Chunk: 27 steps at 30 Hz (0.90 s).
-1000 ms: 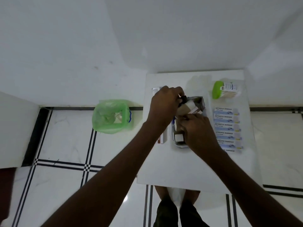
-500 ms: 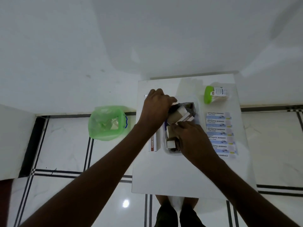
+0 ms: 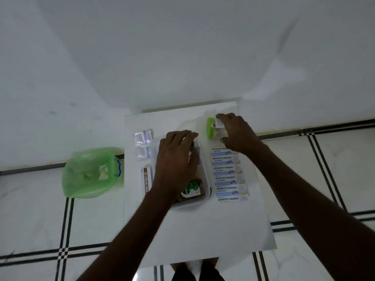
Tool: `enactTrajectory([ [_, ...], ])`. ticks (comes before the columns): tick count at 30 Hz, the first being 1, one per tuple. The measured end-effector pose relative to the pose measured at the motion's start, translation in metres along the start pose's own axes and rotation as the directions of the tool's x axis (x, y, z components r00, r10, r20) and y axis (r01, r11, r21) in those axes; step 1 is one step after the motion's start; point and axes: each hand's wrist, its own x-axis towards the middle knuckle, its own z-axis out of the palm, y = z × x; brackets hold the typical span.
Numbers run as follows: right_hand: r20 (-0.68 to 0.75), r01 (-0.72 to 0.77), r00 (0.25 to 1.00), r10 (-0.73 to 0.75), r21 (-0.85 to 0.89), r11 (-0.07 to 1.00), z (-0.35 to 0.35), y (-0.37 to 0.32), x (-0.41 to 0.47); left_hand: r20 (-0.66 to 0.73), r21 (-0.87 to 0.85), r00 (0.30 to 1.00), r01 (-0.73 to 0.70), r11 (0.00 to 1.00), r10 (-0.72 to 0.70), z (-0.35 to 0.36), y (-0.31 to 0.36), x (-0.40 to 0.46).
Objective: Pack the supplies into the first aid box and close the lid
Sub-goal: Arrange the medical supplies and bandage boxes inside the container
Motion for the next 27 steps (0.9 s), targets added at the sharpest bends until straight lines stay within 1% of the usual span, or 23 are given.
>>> enactTrajectory([
  [2, -0.04, 0.005, 0.999, -0.004, 0.018, 1.0, 0.001, 0.001, 0.008, 0.029, 0.014, 0.999, 0.015, 1.0, -0.015, 0.005, -0.004, -0.004],
  [5, -0.212, 0.033, 0.977, -0.029, 0.018, 0.999, -0.012, -0.006, 0.003, 0.016, 0.04, 0.999, 0.033, 0.999, -0.033, -0.001, -0.011, -0.011],
  [7, -0.327, 0.085, 0.943, -0.066, 0.044, 0.995, -0.028, -0.022, -0.012, -0.056, 0.061, 0.995, 0.09, 0.994, -0.087, -0.011, -0.019, -0.02],
  [9, -0.357, 0.168, 0.925, -0.128, 0.084, 0.982, -0.04, -0.047, -0.033, -0.174, 0.033, 0.964, 0.211, 0.977, -0.202, -0.021, -0.03, -0.037],
  [10, -0.334, 0.212, 0.927, -0.168, 0.1, 0.972, -0.041, -0.061, -0.044, -0.22, 0.004, 0.934, 0.29, 0.957, -0.282, -0.023, -0.037, -0.047],
  [12, -0.232, 0.283, 0.94, -0.25, 0.124, 0.951, -0.033, -0.088, -0.061, -0.239, -0.034, 0.863, 0.45, 0.892, -0.445, -0.024, -0.055, -0.069],
  [13, -0.176, 0.303, 0.944, -0.28, 0.126, 0.945, -0.024, -0.096, -0.066, -0.211, -0.034, 0.834, 0.515, 0.857, -0.51, -0.021, -0.062, -0.076],
  [15, -0.094, 0.325, 0.944, -0.315, 0.119, 0.938, -0.003, -0.109, -0.07, -0.099, -0.002, 0.793, 0.604, 0.797, -0.601, -0.014, -0.075, -0.089],
  [17, -0.05, 0.317, 0.948, -0.313, 0.102, 0.943, 0.014, -0.113, -0.069, 0.009, 0.04, 0.773, 0.634, 0.773, -0.635, -0.005, -0.081, -0.095],
  [18, -0.046, 0.316, 0.949, -0.313, 0.085, 0.945, 0.02, -0.114, -0.069, 0.036, 0.052, 0.768, 0.638, 0.769, -0.639, -0.001, -0.082, -0.096],
  [21, -0.044, 0.31, 0.95, -0.309, 0.0, 0.951, 0.03, -0.116, -0.066, 0.033, 0.01, 0.761, 0.647, 0.762, -0.647, 0.004, -0.084, -0.097],
  [24, -0.023, 0.323, 0.944, -0.328, -0.124, 0.938, 0.035, -0.119, -0.063, -0.023, -0.058, 0.749, 0.66, 0.749, -0.662, -0.002, -0.084, -0.097],
  [27, 0.006, 0.322, 0.945, -0.327, -0.182, 0.929, 0.038, -0.119, -0.058, -0.186, -0.178, 0.731, 0.632, 0.754, -0.657, -0.026, -0.083, -0.092],
])
